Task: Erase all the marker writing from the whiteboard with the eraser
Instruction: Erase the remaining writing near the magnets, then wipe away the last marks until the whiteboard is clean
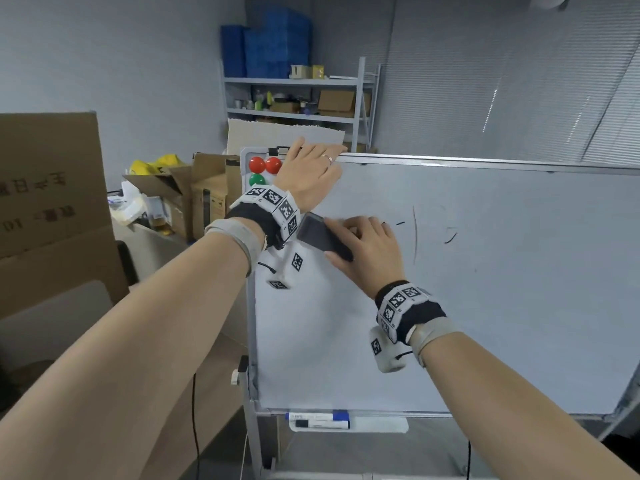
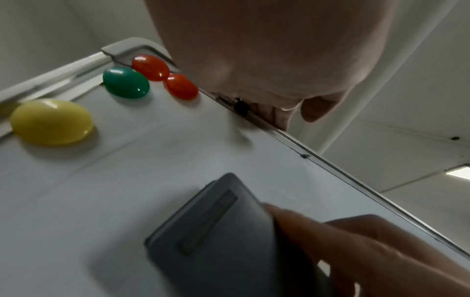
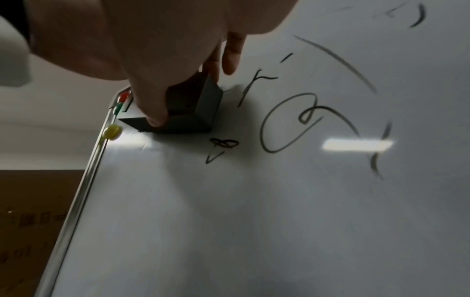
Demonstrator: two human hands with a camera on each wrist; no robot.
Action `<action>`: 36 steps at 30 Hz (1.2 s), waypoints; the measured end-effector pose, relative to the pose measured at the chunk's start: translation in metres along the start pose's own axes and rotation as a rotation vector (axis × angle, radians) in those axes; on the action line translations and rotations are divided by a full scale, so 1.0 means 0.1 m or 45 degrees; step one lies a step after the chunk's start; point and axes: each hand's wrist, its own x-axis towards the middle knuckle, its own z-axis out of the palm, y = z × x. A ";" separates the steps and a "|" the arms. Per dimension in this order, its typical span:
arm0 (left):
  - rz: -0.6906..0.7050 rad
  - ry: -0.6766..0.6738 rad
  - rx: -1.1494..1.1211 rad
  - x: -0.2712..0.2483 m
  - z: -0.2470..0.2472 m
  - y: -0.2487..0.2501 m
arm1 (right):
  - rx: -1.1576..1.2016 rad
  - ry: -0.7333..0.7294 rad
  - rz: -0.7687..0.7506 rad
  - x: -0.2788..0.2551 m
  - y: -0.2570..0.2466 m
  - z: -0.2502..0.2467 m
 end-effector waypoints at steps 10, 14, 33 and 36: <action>-0.027 0.063 0.050 -0.04 0.10 0.05 | -0.012 0.172 0.274 0.05 0.08 -0.02; -0.013 0.110 0.056 -0.09 0.12 0.06 | -0.068 -0.009 -0.137 0.01 -0.03 0.01; -0.074 0.135 -0.012 -0.02 0.20 0.11 | -0.097 0.239 0.438 -0.17 0.39 -0.06; -0.107 0.199 0.124 -0.06 0.31 0.15 | -0.059 0.220 0.343 -0.40 0.43 -0.03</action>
